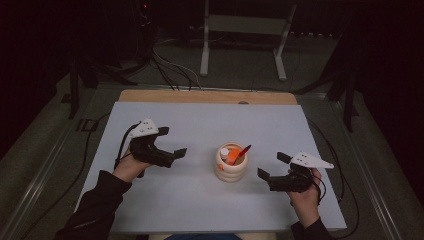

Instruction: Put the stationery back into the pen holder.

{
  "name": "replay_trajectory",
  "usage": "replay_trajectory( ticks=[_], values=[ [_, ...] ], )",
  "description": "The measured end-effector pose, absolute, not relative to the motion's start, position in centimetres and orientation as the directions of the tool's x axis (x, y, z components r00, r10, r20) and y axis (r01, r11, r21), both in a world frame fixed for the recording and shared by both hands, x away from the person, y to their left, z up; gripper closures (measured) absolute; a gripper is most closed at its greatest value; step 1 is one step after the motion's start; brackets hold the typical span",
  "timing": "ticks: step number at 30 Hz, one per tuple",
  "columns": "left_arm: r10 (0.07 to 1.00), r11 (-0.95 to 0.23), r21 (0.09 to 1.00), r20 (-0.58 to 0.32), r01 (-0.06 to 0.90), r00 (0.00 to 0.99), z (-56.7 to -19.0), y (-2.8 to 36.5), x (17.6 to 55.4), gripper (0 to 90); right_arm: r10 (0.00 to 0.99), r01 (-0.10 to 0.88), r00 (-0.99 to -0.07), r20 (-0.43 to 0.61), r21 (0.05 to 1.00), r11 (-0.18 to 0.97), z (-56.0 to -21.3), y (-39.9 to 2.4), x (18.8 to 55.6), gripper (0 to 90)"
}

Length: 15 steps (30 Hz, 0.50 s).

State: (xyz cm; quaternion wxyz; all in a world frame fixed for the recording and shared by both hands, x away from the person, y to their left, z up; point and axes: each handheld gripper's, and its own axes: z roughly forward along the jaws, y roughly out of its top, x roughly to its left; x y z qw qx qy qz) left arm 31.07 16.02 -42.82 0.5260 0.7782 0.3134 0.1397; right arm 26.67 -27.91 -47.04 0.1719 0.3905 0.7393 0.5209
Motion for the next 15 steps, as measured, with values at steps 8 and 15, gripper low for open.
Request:
replay_trajectory(
  ticks=[8, 15],
  values=[
    [0.663, -0.241, 0.902, -0.116, 0.358, 0.74, -44.1, 18.0, 30.0, 0.3, 0.756, 0.398, -0.637, 0.149, 0.904, 0.157, -47.2, -28.0, 26.6, 0.0],
    [0.679, -0.238, 0.894, -0.126, 0.379, 0.723, -45.5, 19.1, 29.2, 0.3, 0.759, 0.401, -0.633, 0.149, 0.902, 0.157, -47.4, -28.2, 26.6, 0.0]
  ],
)
